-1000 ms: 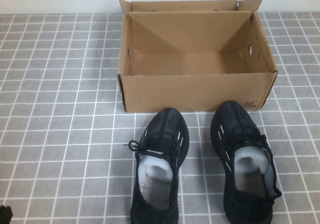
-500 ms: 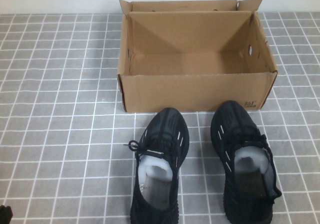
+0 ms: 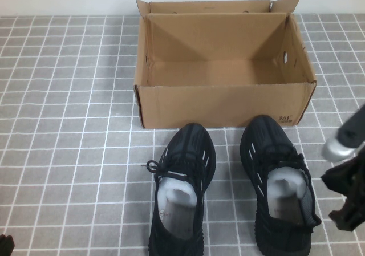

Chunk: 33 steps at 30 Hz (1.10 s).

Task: Put shoes into padded shoe box
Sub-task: Pick up the shoe from the table

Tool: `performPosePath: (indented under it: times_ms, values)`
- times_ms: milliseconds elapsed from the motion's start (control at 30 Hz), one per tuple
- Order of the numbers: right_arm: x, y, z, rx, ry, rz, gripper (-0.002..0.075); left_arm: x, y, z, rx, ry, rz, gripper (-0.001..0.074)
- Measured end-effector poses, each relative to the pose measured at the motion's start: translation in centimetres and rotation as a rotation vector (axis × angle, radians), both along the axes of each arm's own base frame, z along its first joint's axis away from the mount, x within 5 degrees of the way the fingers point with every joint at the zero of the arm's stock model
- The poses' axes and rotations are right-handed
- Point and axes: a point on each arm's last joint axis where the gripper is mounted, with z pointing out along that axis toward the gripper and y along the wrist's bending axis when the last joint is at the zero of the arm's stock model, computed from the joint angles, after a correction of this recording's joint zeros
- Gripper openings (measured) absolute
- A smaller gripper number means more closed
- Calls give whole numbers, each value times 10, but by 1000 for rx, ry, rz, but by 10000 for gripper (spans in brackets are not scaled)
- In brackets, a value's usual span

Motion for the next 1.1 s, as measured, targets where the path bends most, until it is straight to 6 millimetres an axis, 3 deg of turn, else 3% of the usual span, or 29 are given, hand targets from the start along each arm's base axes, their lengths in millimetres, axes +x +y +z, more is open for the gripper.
performPosePath:
  times_ms: [300,667,867,1100]
  values:
    - [7,22,-10,-137,25,263,-8,0,0,0,0,0,0,-4]
    - [10,28,-17,-168,39,317,1,0,0,0,0,0,0,-4]
    - [10,28,-16,-176,22,339,59,0,0,0,0,0,0,-4]
    - [12,29,-15,-169,2,337,183,0,0,0,0,0,0,-4]
